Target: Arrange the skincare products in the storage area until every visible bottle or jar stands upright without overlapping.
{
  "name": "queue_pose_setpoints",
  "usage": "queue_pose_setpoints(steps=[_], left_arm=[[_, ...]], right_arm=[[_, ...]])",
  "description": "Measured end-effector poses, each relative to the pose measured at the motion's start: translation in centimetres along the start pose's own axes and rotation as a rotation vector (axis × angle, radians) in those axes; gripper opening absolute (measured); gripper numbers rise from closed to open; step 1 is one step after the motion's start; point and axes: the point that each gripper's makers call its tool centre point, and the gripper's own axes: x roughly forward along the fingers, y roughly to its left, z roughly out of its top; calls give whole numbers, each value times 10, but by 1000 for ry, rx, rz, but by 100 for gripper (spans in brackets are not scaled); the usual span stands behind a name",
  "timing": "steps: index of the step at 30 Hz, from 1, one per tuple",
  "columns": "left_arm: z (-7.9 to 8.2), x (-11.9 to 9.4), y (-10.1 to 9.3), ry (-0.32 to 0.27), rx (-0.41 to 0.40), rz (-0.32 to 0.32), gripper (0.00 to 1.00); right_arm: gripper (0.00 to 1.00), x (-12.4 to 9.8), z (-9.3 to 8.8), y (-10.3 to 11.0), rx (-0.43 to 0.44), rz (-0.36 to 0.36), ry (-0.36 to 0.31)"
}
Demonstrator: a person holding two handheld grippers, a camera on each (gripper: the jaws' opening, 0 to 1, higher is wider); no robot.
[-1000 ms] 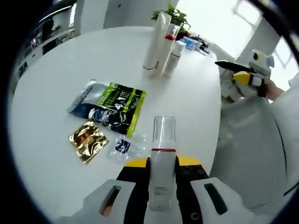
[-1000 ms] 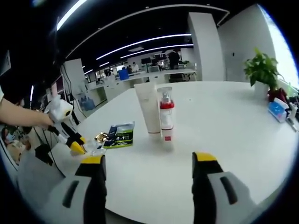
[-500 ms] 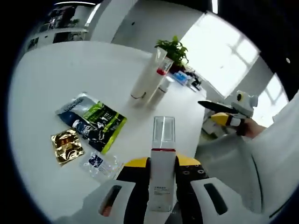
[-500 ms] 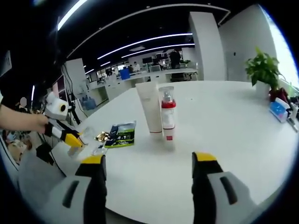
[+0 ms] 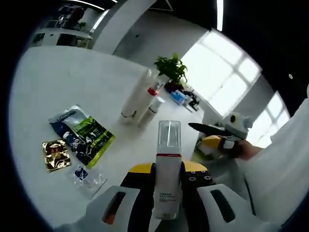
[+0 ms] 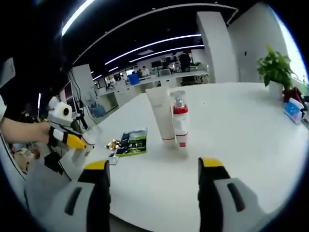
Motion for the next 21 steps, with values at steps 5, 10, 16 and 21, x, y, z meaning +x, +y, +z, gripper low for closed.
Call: queue_pose_setpoints(steps=[5,10,16,21], left_arm=[[1,1,-19,-8,15,-57,17],[5,2,-36,-31,10,-111,17],[9,2,-56,-52,11,-177,17],[13,0,-76,-67,15,-252,17]], right_arm=[[61,-3,18,20,130,143,-73],[44,-5,30,41,166,245,-123],[39,-8,38,80,155,391,-138],[38,-13,57,114,197,541,-174]])
